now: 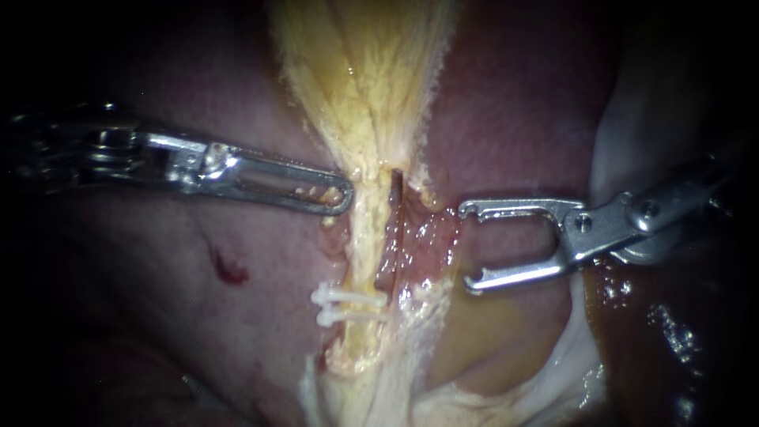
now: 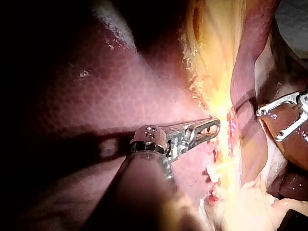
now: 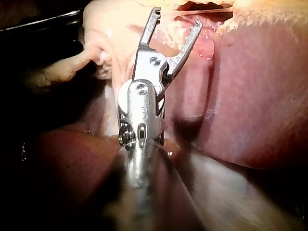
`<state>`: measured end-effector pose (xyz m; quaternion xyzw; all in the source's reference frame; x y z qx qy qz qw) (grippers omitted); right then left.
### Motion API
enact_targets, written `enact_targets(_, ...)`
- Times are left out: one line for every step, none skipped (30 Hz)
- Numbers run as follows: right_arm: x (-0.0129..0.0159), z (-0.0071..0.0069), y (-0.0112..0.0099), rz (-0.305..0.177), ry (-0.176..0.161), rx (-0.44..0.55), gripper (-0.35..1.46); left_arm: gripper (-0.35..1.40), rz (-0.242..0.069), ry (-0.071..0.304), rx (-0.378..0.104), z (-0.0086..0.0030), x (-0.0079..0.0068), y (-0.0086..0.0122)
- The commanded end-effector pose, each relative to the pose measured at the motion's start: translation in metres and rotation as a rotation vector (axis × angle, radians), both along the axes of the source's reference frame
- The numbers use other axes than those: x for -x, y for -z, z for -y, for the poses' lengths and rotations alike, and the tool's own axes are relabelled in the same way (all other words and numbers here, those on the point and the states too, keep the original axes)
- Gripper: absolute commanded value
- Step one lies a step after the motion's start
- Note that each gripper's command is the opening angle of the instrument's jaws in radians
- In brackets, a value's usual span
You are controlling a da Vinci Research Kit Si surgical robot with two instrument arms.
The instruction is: Going back second clip left tube
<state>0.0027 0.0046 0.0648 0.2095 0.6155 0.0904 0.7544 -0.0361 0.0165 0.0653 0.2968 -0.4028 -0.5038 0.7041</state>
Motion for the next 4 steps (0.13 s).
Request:
enact_targets(0.0000, -0.0001, 0.0000, 0.000, 0.002, 0.001, 0.50, -0.35, 0.001, -0.001, 0.000, 0.0000, -0.0001, 0.0000)
enact_targets(0.0000, -0.0001, 0.0000, 0.000, 0.002, 0.001, 0.50, -0.35, 0.001, -0.001, 0.000, 0.0000, -0.0001, 0.0000)
enact_targets(0.0000, -0.0001, 0.0000, 0.000, 0.002, 0.001, 0.50, -0.35, 0.001, -0.001, 0.000, 0.0000, -0.0001, 0.0000)
enact_targets(0.0000, -0.0001, 0.0000, 0.000, 0.002, 0.001, 0.50, -0.35, 0.001, -0.001, 0.000, 0.0000, -0.0001, 0.0000)
